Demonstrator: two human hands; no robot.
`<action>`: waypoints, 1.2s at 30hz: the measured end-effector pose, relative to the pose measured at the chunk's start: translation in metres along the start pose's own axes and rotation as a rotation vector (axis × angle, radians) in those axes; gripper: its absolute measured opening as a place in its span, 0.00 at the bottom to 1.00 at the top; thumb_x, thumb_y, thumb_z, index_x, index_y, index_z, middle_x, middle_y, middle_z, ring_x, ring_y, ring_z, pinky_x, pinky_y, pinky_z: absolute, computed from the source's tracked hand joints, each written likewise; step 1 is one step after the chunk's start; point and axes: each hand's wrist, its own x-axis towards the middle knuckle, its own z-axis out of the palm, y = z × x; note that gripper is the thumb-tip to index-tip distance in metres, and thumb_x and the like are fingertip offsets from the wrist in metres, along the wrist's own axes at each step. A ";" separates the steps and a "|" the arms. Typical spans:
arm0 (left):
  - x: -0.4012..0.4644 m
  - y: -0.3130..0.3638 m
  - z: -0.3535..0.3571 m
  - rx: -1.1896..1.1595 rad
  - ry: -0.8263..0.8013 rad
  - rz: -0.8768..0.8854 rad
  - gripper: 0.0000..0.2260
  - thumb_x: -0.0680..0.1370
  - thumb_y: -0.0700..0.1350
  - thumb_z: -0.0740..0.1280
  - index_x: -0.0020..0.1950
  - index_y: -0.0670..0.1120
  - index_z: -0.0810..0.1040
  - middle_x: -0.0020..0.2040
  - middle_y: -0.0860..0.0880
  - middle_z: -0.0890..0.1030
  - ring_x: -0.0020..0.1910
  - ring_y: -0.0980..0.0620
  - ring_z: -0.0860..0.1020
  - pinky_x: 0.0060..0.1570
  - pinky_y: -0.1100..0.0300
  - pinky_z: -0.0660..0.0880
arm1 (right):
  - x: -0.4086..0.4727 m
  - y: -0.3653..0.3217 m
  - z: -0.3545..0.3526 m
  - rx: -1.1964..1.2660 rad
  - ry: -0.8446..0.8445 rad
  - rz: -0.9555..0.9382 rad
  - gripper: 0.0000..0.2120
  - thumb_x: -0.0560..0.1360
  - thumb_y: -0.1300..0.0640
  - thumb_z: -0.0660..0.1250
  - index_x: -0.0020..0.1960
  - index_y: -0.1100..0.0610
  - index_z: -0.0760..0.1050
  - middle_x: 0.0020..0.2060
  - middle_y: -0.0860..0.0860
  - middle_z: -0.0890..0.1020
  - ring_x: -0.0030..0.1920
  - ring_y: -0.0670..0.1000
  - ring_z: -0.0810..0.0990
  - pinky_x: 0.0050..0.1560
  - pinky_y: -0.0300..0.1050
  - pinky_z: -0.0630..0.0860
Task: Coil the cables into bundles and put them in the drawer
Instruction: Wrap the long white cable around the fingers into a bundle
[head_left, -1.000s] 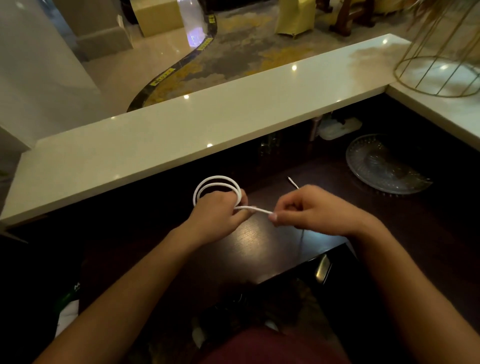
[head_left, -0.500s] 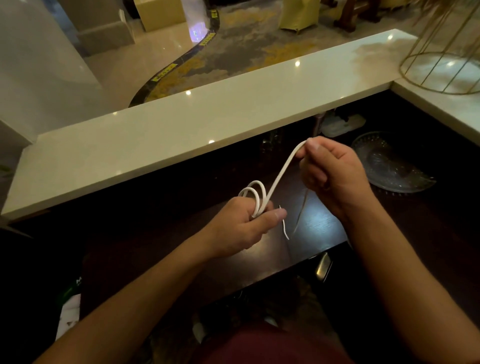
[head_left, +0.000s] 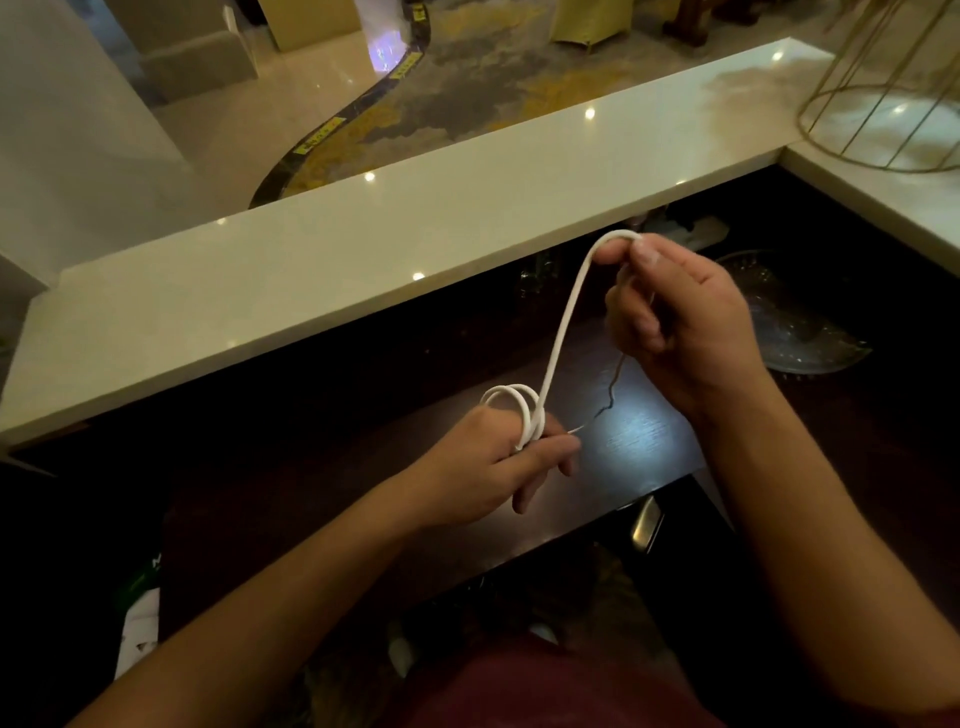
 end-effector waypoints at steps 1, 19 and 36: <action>-0.001 0.004 -0.001 -0.020 -0.015 0.011 0.12 0.84 0.45 0.62 0.48 0.41 0.82 0.28 0.43 0.80 0.30 0.51 0.79 0.41 0.66 0.74 | 0.002 0.005 -0.002 0.009 0.011 0.020 0.13 0.84 0.58 0.56 0.54 0.58 0.81 0.23 0.48 0.67 0.22 0.47 0.58 0.25 0.37 0.59; 0.005 -0.049 0.011 -0.052 -0.119 -0.185 0.11 0.86 0.39 0.59 0.61 0.41 0.79 0.43 0.40 0.84 0.43 0.44 0.84 0.43 0.62 0.79 | -0.009 0.001 0.022 -0.249 -0.032 -0.083 0.12 0.84 0.57 0.57 0.50 0.58 0.79 0.26 0.49 0.73 0.24 0.47 0.66 0.27 0.36 0.62; -0.001 0.037 -0.010 -0.465 -0.089 -0.008 0.16 0.78 0.47 0.56 0.51 0.37 0.76 0.29 0.49 0.69 0.27 0.57 0.66 0.29 0.68 0.64 | 0.004 0.074 -0.007 -0.018 0.137 0.223 0.15 0.86 0.56 0.55 0.60 0.56 0.80 0.27 0.52 0.72 0.22 0.46 0.60 0.25 0.40 0.54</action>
